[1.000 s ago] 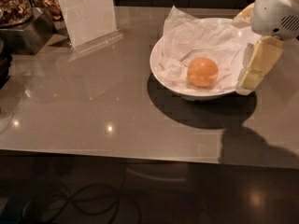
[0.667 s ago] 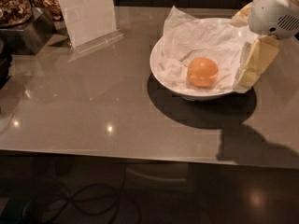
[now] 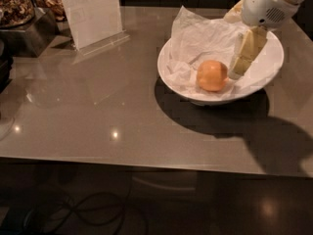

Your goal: Pick orange from white bowl

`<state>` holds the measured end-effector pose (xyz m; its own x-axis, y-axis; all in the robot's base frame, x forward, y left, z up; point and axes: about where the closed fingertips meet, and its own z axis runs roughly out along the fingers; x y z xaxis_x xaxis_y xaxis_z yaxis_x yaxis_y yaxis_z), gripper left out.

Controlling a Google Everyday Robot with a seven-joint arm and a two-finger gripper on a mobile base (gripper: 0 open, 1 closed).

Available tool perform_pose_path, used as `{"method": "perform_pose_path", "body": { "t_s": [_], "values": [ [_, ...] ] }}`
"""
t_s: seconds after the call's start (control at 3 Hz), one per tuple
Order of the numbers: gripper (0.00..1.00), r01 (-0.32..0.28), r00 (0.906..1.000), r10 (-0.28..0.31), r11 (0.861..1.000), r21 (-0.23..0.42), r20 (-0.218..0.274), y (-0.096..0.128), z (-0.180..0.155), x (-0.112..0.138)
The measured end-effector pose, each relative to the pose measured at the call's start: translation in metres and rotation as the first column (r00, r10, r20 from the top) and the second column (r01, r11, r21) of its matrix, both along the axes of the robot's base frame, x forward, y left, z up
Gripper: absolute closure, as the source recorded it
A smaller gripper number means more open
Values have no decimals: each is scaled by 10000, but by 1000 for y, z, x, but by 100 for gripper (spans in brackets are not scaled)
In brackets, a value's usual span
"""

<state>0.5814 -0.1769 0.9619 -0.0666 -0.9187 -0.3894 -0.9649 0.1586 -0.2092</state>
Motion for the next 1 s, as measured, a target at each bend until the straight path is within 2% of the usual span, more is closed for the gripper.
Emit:
{"method": "perform_pose_path", "body": {
  "t_s": [0.33,0.67,1.0],
  "values": [
    [0,-30,9997,37,9996,295,-232,6,-14,30],
    [0,200,9977,-164,9983,539,-654,8,-35,44],
    [0,608,9920,-526,9957,694,-1144,2,-52,40]
  ]
}}
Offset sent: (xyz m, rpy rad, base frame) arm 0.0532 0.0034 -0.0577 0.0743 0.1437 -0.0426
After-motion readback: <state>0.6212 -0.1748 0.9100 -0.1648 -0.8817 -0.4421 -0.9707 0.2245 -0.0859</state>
